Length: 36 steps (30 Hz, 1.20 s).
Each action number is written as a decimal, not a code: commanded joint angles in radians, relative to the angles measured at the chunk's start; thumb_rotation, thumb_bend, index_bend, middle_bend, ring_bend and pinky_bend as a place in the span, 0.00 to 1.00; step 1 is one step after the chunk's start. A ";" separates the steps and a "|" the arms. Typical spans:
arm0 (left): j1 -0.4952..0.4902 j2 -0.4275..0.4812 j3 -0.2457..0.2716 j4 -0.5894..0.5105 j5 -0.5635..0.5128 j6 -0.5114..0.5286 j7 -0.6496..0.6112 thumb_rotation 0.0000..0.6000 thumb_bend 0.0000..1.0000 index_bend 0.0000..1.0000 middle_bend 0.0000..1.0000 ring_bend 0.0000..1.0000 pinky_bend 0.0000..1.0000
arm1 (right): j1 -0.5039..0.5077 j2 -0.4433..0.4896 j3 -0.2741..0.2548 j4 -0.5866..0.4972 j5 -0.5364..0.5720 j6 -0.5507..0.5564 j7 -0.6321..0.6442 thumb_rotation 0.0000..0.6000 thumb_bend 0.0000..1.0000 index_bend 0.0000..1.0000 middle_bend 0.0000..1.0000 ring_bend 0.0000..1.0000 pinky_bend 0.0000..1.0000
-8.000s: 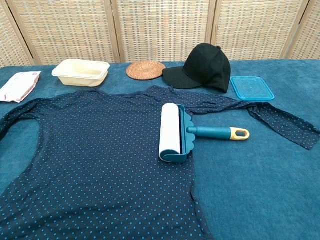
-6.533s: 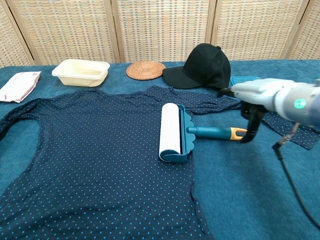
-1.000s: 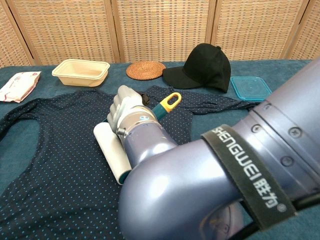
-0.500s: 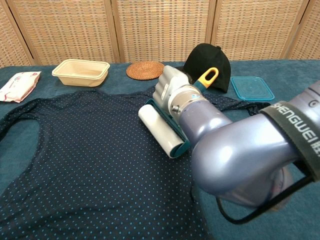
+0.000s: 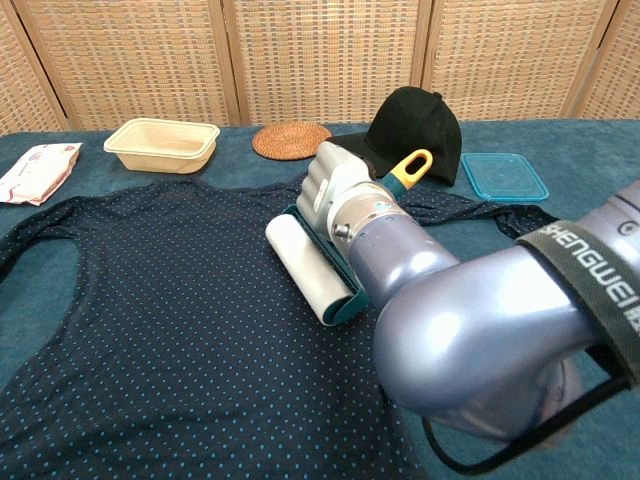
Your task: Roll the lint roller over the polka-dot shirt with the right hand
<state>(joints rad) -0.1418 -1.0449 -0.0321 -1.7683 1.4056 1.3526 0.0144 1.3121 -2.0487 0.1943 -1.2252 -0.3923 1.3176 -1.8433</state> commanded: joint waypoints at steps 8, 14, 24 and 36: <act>0.002 0.003 0.001 0.003 0.003 0.003 -0.010 1.00 0.00 0.00 0.00 0.00 0.00 | 0.045 -0.064 0.034 -0.051 -0.045 0.021 -0.040 1.00 0.84 0.71 1.00 1.00 1.00; 0.002 0.004 0.002 0.004 0.009 0.003 -0.015 1.00 0.00 0.00 0.00 0.00 0.00 | 0.054 -0.115 0.009 -0.074 -0.063 0.017 -0.071 1.00 0.84 0.70 1.00 1.00 1.00; 0.002 0.003 0.003 0.005 0.008 0.002 -0.014 1.00 0.00 0.00 0.00 0.00 0.00 | 0.044 -0.139 -0.016 -0.107 -0.111 0.008 -0.076 1.00 0.84 0.70 1.00 1.00 1.00; 0.003 0.001 0.005 0.003 0.013 0.005 -0.008 1.00 0.00 0.00 0.00 0.00 0.00 | -0.032 -0.055 -0.039 -0.072 -0.098 0.025 -0.064 1.00 0.84 0.70 1.00 1.00 1.00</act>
<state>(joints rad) -0.1391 -1.0435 -0.0272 -1.7650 1.4185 1.3578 0.0067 1.2907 -2.1152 0.1622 -1.3035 -0.4943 1.3406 -1.9122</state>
